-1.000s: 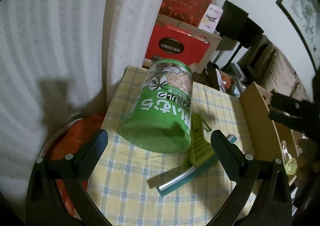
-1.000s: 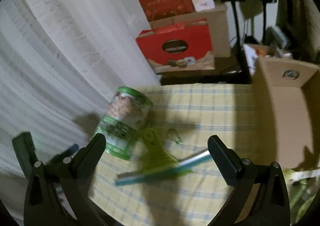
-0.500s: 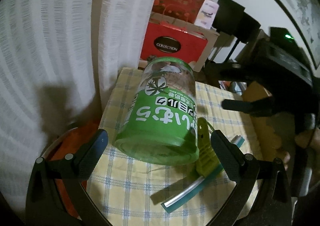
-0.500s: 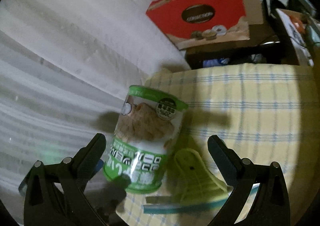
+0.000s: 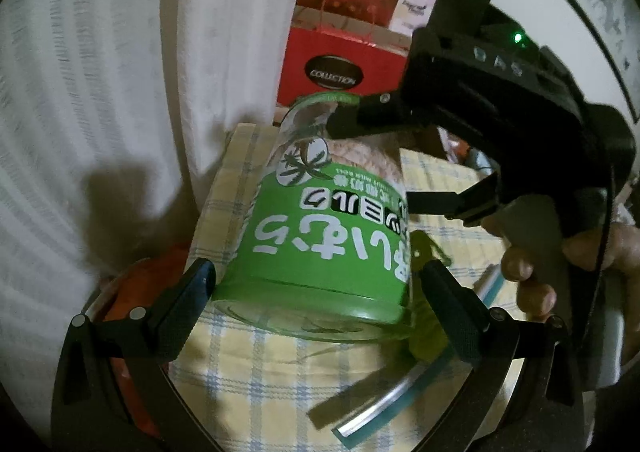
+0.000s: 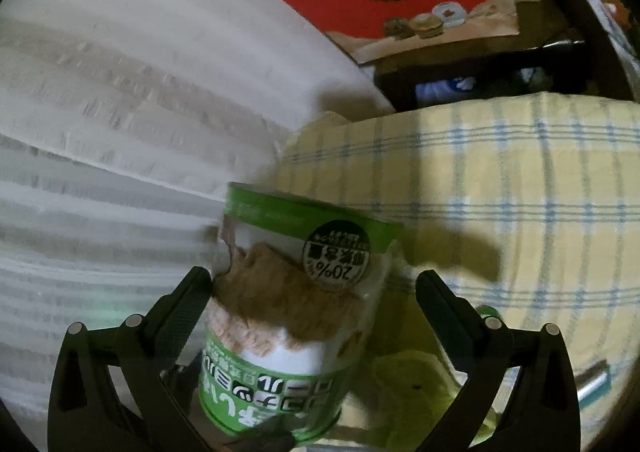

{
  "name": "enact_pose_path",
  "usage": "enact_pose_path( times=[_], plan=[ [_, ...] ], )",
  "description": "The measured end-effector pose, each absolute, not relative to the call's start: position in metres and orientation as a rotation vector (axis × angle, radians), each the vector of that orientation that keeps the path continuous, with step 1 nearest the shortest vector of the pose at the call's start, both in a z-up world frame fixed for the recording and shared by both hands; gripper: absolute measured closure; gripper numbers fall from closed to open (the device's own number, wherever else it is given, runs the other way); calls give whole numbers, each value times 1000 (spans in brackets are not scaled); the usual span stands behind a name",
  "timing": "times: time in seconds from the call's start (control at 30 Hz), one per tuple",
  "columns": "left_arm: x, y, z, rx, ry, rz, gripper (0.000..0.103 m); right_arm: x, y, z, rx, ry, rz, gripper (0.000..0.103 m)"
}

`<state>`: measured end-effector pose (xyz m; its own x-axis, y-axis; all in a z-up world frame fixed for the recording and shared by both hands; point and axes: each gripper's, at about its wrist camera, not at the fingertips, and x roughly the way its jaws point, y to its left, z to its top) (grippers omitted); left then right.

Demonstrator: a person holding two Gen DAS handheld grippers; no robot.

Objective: Organize objects
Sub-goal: 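Grasp the green can with the right tool, then lift the green can with the right tool and carry it over the box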

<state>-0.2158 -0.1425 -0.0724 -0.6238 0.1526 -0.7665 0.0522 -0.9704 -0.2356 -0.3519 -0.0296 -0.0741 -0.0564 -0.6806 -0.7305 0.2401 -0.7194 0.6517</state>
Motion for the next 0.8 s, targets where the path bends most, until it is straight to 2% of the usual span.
enact_pose_path(
  times=[0.53,0.8],
  plan=[
    [-218,-152,-83,-1302,-451,2732,1,-351,-49,-84,1599,-473,-1749,2],
    [-211,-151,-64,-1249,-467,2736,2,-347,-51,-67,1547,-450,-1780,3]
  ],
)
